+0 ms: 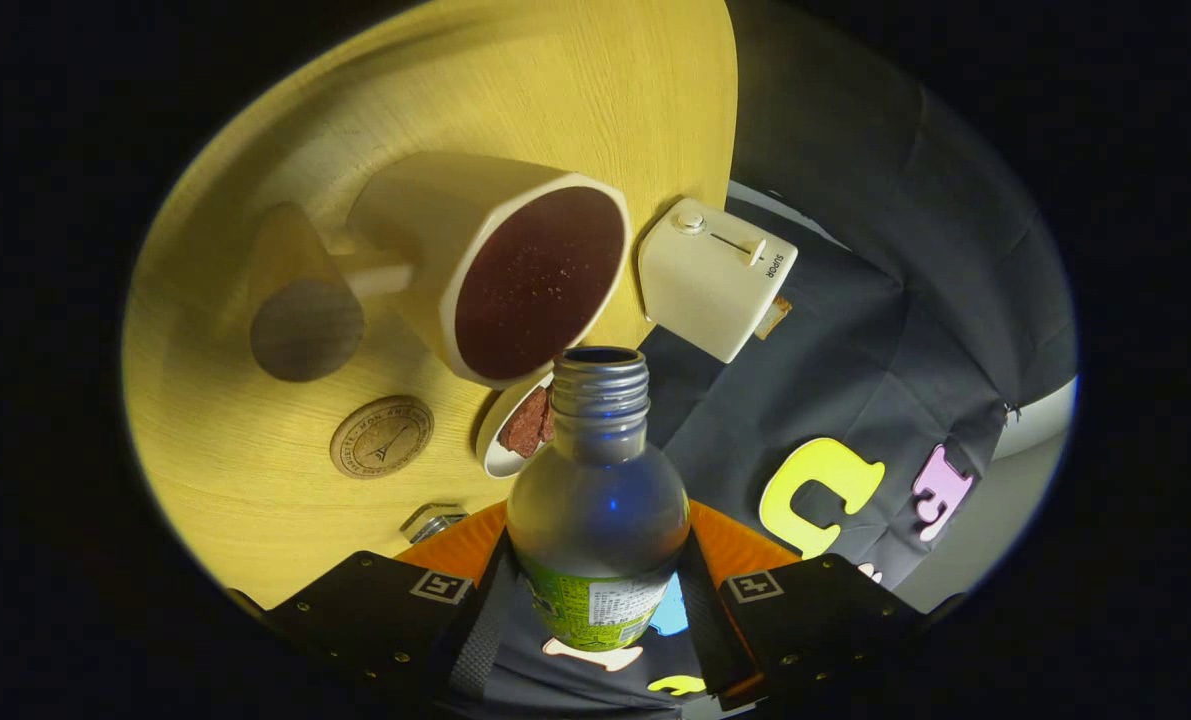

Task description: Take the bottle from table, then pour the juice into the cup, finally place the bottle on the coaster

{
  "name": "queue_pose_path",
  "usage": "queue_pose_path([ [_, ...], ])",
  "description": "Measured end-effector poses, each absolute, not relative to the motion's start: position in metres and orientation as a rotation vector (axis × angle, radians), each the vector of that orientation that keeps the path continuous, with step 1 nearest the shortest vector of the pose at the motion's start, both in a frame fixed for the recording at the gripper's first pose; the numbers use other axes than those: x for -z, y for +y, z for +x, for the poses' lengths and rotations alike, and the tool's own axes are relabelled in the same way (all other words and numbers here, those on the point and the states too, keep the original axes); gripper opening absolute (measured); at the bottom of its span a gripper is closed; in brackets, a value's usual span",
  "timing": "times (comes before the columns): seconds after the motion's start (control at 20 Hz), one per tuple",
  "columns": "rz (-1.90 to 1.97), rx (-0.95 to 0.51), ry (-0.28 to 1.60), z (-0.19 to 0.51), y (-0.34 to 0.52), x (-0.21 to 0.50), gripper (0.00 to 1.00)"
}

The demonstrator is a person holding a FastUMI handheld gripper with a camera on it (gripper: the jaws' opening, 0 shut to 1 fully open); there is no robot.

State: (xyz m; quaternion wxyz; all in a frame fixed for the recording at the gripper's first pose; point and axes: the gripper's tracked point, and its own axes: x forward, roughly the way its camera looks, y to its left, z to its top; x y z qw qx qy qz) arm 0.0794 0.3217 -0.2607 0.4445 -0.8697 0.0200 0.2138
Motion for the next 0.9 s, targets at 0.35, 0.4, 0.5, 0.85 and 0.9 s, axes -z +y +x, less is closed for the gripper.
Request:
queue_pose_path([
  [0.35,-2.015,-0.548,0.068,0.079,0.318,0.269,0.78],
  [0.4,-1.983,-0.545,0.053,0.079,0.319,0.268,0.78],
  [0.5,-1.905,-0.55,0.035,0.077,0.318,0.266,0.77],
  [0.85,-1.687,-0.533,0.07,0.08,0.314,0.267,0.78],
  [0.9,-1.65,-0.53,0.078,0.08,0.313,0.267,0.78],
])
